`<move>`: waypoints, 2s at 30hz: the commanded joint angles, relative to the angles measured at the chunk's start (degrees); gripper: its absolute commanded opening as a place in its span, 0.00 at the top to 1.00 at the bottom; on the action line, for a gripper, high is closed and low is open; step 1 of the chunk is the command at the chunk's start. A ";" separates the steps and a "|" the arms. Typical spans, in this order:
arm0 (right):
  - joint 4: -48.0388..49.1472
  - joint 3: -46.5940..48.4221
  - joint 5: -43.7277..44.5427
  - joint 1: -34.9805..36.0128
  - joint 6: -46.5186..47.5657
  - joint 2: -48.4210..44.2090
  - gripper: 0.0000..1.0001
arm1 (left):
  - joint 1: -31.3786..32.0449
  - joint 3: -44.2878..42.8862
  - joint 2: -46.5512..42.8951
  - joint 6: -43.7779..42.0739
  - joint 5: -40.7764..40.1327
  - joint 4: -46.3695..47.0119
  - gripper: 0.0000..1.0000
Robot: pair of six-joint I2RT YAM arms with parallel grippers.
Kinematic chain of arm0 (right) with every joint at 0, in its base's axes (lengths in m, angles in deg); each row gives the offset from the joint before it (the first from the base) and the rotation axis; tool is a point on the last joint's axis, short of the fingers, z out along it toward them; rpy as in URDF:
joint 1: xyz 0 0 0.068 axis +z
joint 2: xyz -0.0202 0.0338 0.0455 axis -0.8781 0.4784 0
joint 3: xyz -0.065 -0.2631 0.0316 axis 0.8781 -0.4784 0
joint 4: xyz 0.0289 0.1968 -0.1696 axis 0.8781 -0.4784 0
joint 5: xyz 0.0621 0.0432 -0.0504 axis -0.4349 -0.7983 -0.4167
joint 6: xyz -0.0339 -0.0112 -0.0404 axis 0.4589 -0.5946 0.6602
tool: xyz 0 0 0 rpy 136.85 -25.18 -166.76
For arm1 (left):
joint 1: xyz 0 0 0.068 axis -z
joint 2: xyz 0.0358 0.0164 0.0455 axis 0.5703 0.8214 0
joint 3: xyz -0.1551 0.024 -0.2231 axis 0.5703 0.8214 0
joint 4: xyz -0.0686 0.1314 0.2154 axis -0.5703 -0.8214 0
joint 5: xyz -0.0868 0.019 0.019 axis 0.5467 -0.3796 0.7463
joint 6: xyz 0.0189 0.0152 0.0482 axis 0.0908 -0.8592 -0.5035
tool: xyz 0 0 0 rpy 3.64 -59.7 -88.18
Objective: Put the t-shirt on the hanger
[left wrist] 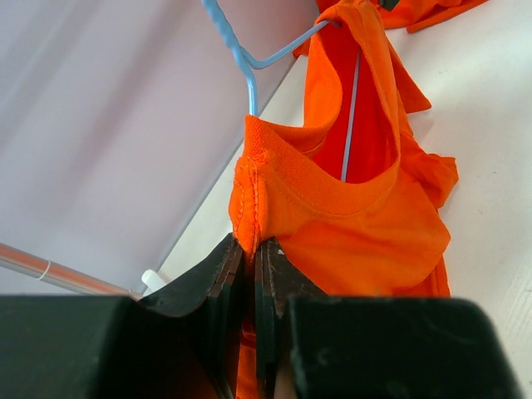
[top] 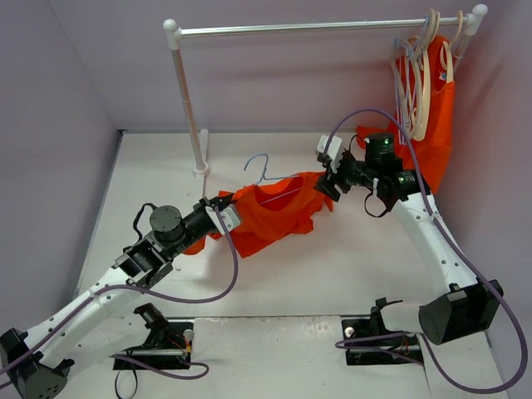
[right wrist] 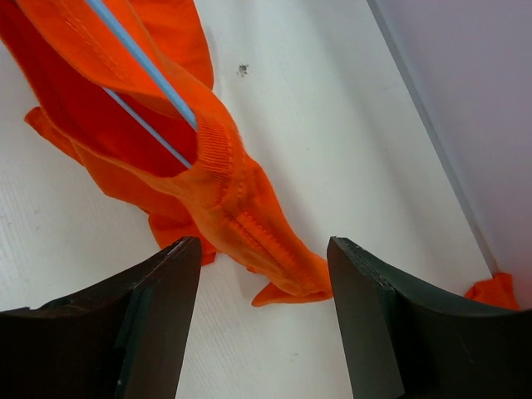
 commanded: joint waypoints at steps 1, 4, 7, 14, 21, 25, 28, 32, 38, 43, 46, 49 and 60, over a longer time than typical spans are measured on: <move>3.86 -0.17 0.10 -1.21 2.61 0.34 0.37 | 0.16 -2.30 -1.78 0.13 2.95 5.61 1.00; 4.20 -0.70 -0.86 -1.21 3.14 1.21 0.40 | 0.08 -2.39 -2.40 0.22 4.08 5.17 1.00; 6.14 -1.75 -1.22 -1.21 2.97 1.48 0.43 | 0.08 -2.48 -2.58 0.39 5.58 5.17 1.00; 8.60 -2.64 -3.50 -1.12 2.44 1.22 0.49 | 0.08 -3.88 -2.58 1.27 9.62 3.41 1.00; 8.69 -2.46 -8.51 -0.42 1.91 -0.10 0.61 | 0.08 -5.29 -1.61 1.19 11.56 2.27 1.00; 8.60 -2.81 -9.65 0.98 1.83 -0.45 0.59 | 0.08 -5.90 -1.00 1.10 12.18 1.92 1.00; 8.34 -2.90 -9.57 1.78 1.91 -0.37 0.57 | 0.08 -6.17 -0.82 1.19 12.70 2.00 1.00; 8.34 -2.99 -8.95 2.66 2.26 0.25 0.55 | 0.17 -6.52 -0.82 1.36 13.14 2.09 1.00; 9.30 -3.08 -8.60 4.24 2.09 0.69 0.52 | 0.17 -6.96 -0.64 1.27 13.93 1.65 1.00; 7.38 -2.28 -7.37 6.43 2.79 1.57 0.65 | 0.08 -6.96 -0.29 1.19 14.37 1.74 1.00; 6.41 -2.28 -6.93 6.52 3.67 1.22 0.89 | 0.16 -6.96 -0.38 1.10 14.29 1.56 1.00; 6.05 -2.46 -6.67 6.26 4.11 -0.36 1.00 | 0.16 -6.61 -0.38 0.22 12.45 1.21 1.00; 6.84 -1.67 -1.92 4.85 3.85 -7.13 1.00 | -0.01 -3.97 -1.79 -3.82 -8.20 1.48 0.63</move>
